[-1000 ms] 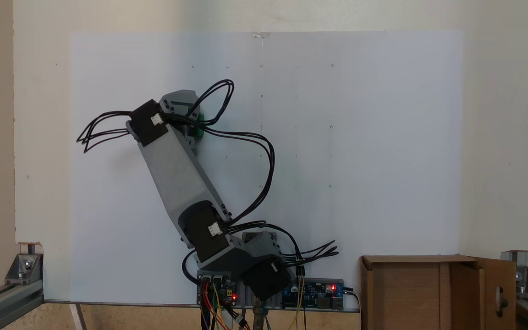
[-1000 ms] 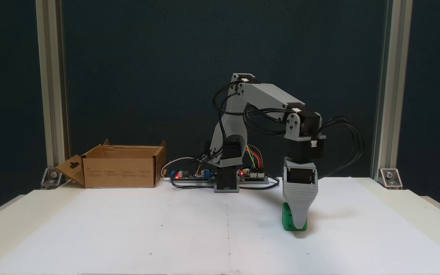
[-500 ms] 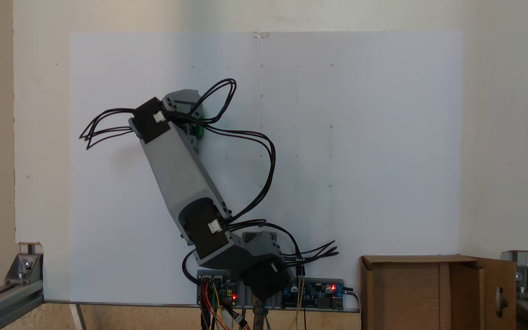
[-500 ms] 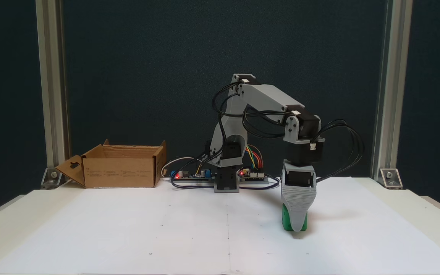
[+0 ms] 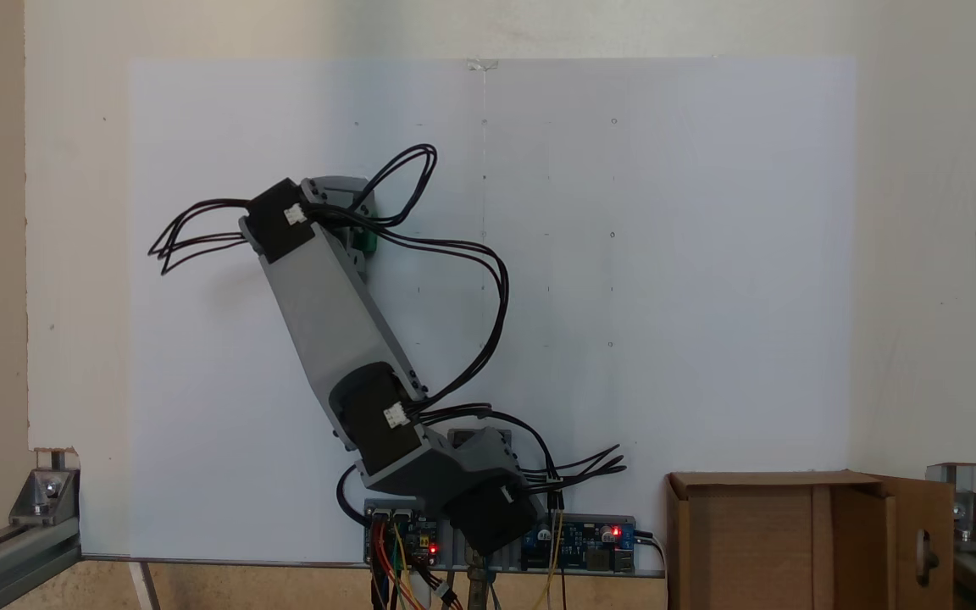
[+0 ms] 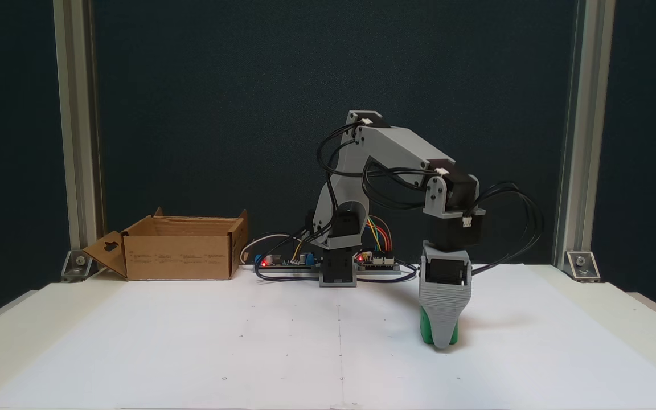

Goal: Grasp a green dice and put it in the bin.

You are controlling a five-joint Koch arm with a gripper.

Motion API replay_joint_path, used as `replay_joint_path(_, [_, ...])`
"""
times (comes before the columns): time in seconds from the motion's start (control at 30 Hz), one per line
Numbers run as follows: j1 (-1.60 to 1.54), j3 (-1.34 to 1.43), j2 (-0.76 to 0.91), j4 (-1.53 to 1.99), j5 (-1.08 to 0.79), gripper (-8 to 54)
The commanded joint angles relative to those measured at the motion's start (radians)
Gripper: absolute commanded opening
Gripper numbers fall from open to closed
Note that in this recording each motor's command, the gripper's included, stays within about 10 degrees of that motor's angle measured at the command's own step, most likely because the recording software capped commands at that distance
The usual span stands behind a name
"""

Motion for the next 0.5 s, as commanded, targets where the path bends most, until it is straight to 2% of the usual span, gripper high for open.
replay_joint_path(0.0, [-0.011, -0.032, 0.011, 0.000, 0.055, 26.9])
replay_joint_path(0.13, [-0.009, -0.032, 0.011, -0.003, 0.054, 12.8])
replay_joint_path(0.17, [-0.008, -0.032, 0.011, -0.005, 0.052, 11.6])
replay_joint_path(0.47, [0.006, -0.032, 0.011, 0.003, 0.052, 11.7])
